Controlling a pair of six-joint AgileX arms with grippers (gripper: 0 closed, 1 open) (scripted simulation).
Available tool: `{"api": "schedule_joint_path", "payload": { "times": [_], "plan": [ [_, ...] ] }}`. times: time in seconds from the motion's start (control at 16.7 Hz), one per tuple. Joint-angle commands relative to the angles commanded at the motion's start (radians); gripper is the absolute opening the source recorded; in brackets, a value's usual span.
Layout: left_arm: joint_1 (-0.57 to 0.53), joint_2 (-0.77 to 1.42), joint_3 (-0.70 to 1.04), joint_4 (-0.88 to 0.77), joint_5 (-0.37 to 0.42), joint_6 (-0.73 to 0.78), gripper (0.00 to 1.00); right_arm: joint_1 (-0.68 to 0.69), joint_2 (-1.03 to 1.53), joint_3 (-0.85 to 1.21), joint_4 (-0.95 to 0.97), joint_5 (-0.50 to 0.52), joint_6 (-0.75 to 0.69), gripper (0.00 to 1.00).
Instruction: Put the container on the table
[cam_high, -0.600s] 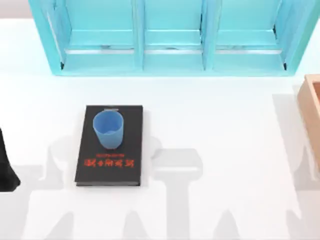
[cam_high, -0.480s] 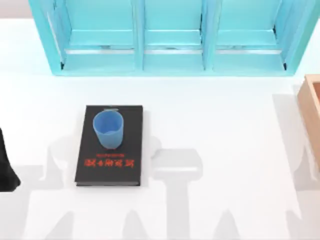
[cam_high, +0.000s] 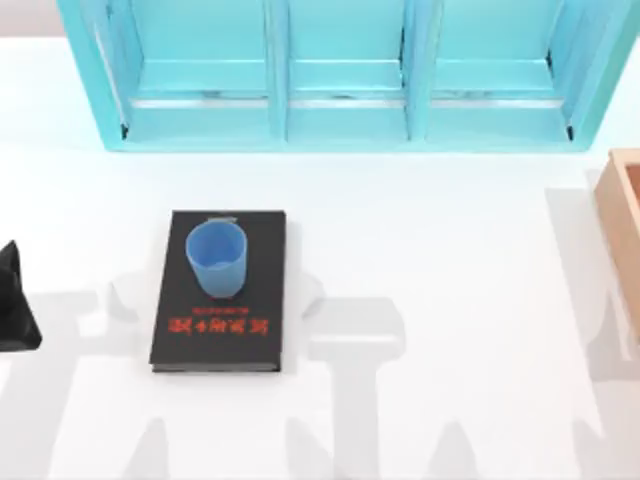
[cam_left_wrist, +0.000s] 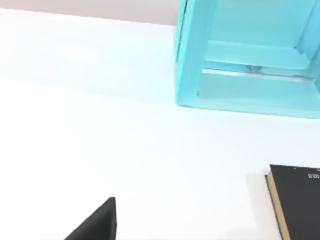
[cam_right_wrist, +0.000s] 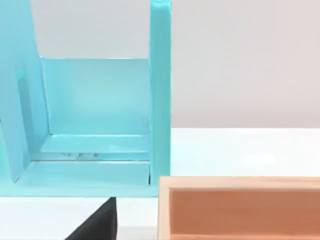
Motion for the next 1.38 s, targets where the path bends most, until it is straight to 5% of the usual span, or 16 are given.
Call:
{"api": "schedule_joint_path", "payload": {
  "times": [0.9, 1.38],
  "plan": [
    [-0.347, 1.408, 1.327, -0.962, -0.014, -0.327, 1.0, 0.0, 0.0, 0.0, 0.0, 0.0, 0.0, 1.0],
    [-0.468, 1.752, 1.646, -1.128, 0.015, -0.386, 1.0, 0.0, 0.0, 0.0, 0.0, 0.0, 0.0, 1.0]
  ]
}}
